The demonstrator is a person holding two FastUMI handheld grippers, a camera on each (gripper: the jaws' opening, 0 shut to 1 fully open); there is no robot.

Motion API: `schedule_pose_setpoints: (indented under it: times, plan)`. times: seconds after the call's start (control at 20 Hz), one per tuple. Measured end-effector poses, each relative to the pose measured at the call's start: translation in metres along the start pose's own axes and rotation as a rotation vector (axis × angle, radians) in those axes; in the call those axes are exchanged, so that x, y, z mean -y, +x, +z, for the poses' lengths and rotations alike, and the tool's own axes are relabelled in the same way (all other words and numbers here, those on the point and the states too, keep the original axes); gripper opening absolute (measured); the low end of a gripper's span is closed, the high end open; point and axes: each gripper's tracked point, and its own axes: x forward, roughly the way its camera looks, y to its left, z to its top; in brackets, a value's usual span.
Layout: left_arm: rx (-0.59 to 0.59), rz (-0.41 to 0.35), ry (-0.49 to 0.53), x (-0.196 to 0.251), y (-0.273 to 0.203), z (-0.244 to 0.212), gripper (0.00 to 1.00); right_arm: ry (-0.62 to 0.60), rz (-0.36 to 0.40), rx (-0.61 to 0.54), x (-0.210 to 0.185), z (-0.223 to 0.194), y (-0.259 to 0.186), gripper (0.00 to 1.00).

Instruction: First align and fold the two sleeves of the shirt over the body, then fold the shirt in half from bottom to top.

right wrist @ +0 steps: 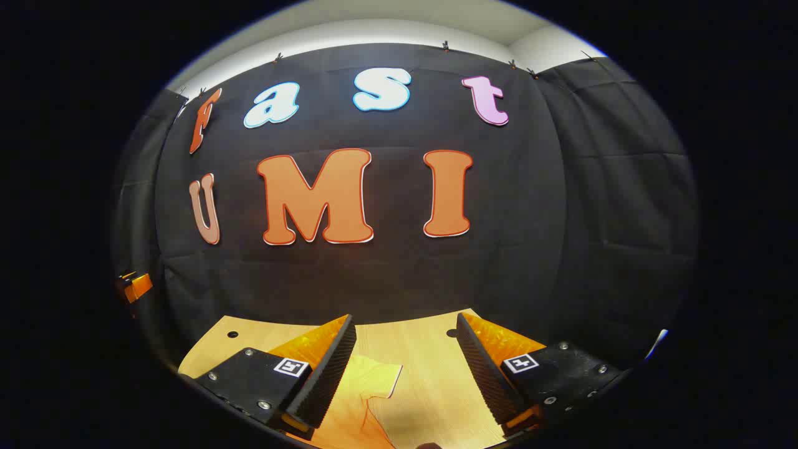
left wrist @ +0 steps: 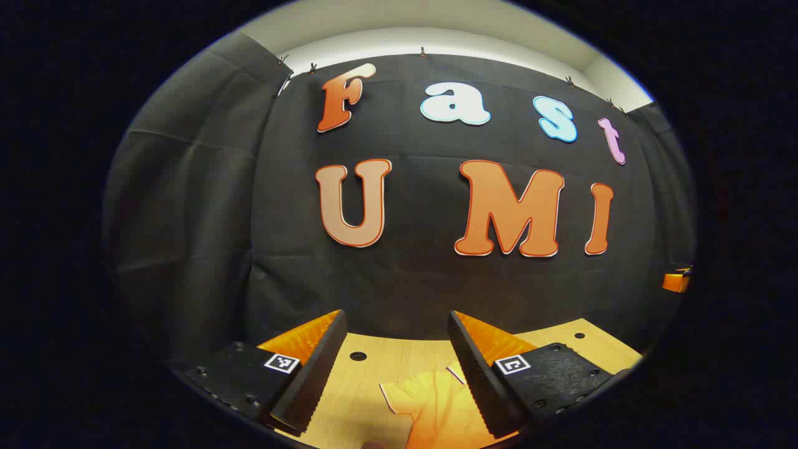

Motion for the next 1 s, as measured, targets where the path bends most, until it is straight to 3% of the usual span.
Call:
schedule_pose_setpoints:
  times: [0.25, 0.4, 0.55, 1.0]
  plan:
    - [-0.015, 0.008, -0.005, -0.005, 0.005, -0.008, 0.98, -0.010, 0.017, 0.008, -0.013, -0.002, 0.008, 0.98]
    - [0.009, 0.065, -0.006, -0.019, 0.003, -0.005, 0.98, 0.007, 0.051, -0.019, -0.026, -0.018, 0.011, 0.98]
    - [-0.022, 0.027, -0.041, -0.007, 0.004, -0.011, 0.98, -0.004, 0.066, -0.037, -0.033, -0.017, 0.013, 0.98]
    - [-0.033, 0.022, -0.049, -0.014, 0.008, -0.018, 0.98, 0.004, 0.065, -0.103, -0.035, -0.032, 0.017, 0.98]
